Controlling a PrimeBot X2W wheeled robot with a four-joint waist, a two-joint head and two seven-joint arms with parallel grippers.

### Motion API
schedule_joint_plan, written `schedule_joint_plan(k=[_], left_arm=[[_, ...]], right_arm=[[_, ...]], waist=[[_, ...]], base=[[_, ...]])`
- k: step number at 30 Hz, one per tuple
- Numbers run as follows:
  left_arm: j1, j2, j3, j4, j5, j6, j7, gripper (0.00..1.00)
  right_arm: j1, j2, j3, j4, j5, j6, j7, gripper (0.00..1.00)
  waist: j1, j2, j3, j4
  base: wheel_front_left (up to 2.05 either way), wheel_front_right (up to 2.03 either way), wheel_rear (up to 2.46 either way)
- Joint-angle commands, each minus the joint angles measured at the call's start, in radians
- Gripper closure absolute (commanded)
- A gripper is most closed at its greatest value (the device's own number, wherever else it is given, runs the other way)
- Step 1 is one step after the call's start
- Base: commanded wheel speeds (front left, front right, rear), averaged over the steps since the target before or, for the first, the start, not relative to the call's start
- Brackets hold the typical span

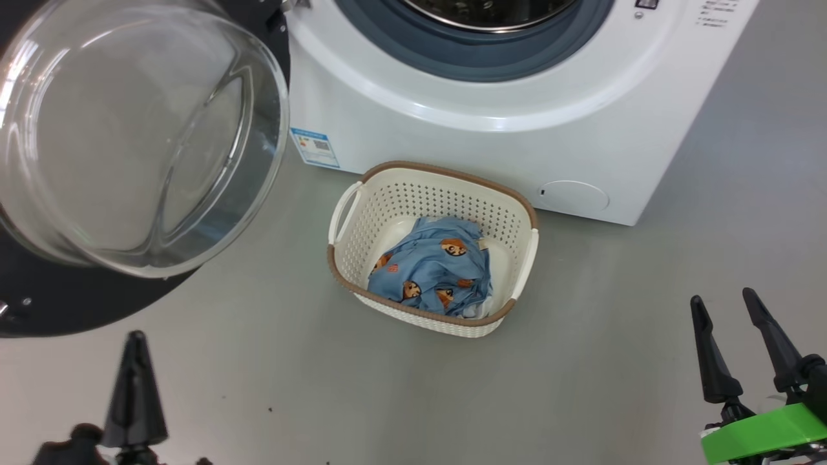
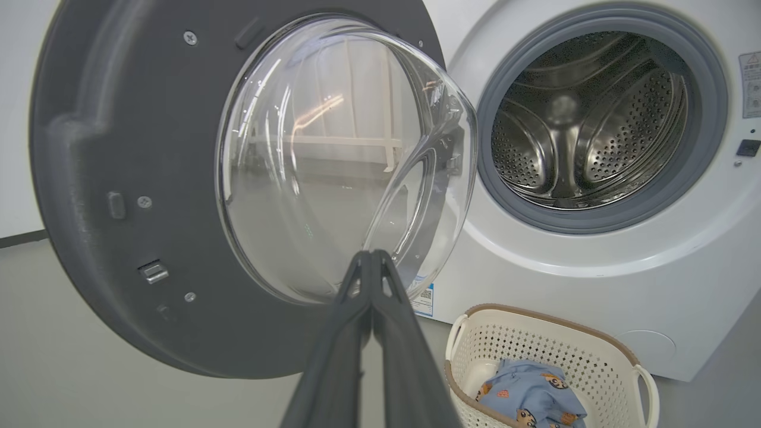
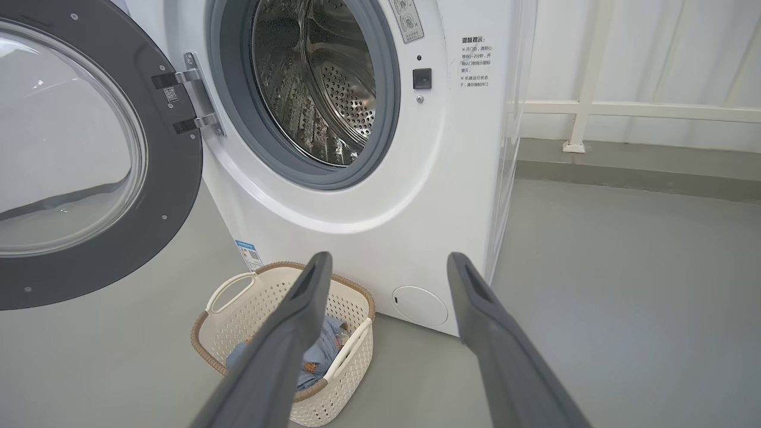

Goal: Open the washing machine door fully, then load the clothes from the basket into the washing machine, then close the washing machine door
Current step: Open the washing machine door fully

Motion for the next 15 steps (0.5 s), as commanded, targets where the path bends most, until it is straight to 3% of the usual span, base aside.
schedule_joint_plan(k=[1, 4, 6, 8, 9, 10, 15], left_arm=[[-0.005, 0.01, 0.02, -0.037, 0.007, -0.014, -0.008, 1.0], [0.003, 0.007, -0.017, -0.016, 0.001, -0.026, -0.008, 1.0], [-0.004, 0.006, -0.034, -0.008, -0.001, -0.032, -0.008, 0.69], [-0.01, 0.005, -0.049, 0.008, -0.002, -0.037, -0.008, 0.53], [-0.014, 0.005, -0.055, 0.015, -0.002, -0.039, -0.008, 0.19], [-0.017, 0.005, -0.06, 0.022, -0.002, -0.04, -0.008, 0.0], [-0.035, 0.007, -0.069, 0.043, 0.0, -0.039, -0.006, 0.0]], right_arm=[[0.009, -0.005, 0.03, -0.024, -0.01, 0.009, -0.01, 0.0], [0.009, 0.006, 0.037, -0.029, -0.012, 0.009, -0.014, 0.0], [0.01, 0.014, 0.042, -0.033, -0.015, 0.009, -0.016, 0.0], [0.011, 0.022, 0.042, -0.038, -0.016, 0.009, -0.018, 0.0], [0.012, 0.026, 0.043, -0.039, -0.015, 0.009, -0.019, 0.0], [0.012, 0.029, 0.044, -0.041, -0.017, 0.009, -0.02, 0.0], [0.012, 0.047, 0.05, -0.054, -0.02, 0.009, -0.023, 0.0]], waist=[[0.0001, 0.0, -0.013, -0.021], [0.0001, 0.0, -0.022, -0.048], [0.0001, 0.0, -0.026, -0.069], [0.0001, 0.0, -0.03, -0.091], [0.0001, 0.0, -0.033, -0.102], [0.0001, 0.0, -0.035, -0.114], [0.0001, 0.0, -0.047, -0.176]], base=[[0.0, 0.0, 0.0], [0.0, 0.0, 0.0], [0.0, 0.0, 0.0], [0.0, 0.0, 0.0], [0.0, 0.0, 0.0], [0.0, 0.0, 0.0], [0.0, 0.0, 0.0]])
